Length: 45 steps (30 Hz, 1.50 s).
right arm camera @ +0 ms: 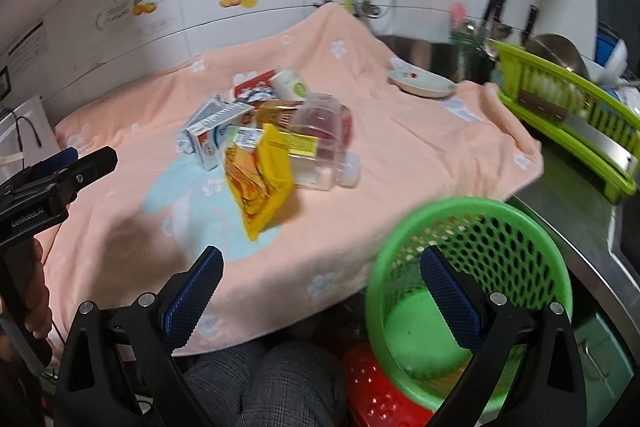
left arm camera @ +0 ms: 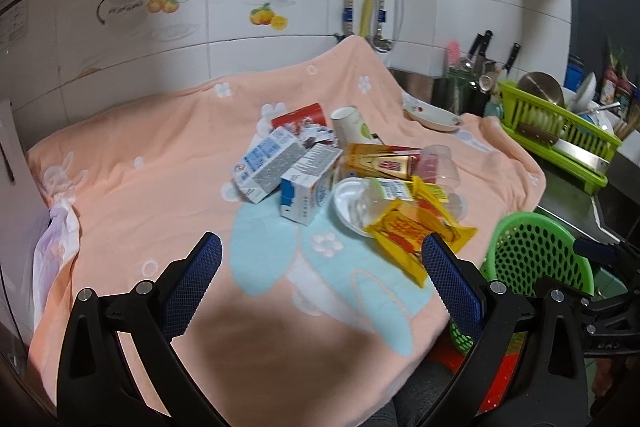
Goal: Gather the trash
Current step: 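Reach the right gripper to the yellow snack bag and grasp it, then drop the yellow bag into the green basket while the left gripper grasps the clear cup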
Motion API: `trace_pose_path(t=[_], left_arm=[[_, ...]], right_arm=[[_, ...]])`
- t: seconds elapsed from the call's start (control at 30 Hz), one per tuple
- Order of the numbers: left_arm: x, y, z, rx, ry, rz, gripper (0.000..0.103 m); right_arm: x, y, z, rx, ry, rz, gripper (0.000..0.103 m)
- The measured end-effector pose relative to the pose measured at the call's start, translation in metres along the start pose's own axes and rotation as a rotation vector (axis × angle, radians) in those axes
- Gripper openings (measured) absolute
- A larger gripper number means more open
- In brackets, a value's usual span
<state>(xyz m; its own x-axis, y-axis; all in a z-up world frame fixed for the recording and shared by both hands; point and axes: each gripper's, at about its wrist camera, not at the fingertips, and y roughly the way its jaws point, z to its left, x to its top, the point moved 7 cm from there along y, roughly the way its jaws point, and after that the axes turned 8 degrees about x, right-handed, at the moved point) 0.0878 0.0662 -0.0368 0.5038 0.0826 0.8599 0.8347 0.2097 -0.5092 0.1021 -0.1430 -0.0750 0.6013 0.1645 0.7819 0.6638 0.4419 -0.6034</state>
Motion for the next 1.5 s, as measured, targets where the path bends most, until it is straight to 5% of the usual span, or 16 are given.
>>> trace_pose_path(t=[0.43,0.93,1.17,1.5], left_arm=[[0.007,0.018,0.02,0.022,0.0,0.013,0.098],[0.01,0.034,0.023,-0.008,-0.011,0.04,0.098],[0.012,0.043,0.017,-0.027,-0.005,0.055,0.098],[0.022,0.049,-0.017,-0.1,0.048,0.039,0.098]], right_arm=[[0.031,0.066,0.019,0.125,-0.061,0.059,0.085],[0.039,0.139,0.021,0.155,-0.151,0.165,0.082],[0.032,0.143,0.03,0.225,-0.142,0.198,0.046],[0.026,0.113,0.019,0.227,-0.07,0.146,0.023]])
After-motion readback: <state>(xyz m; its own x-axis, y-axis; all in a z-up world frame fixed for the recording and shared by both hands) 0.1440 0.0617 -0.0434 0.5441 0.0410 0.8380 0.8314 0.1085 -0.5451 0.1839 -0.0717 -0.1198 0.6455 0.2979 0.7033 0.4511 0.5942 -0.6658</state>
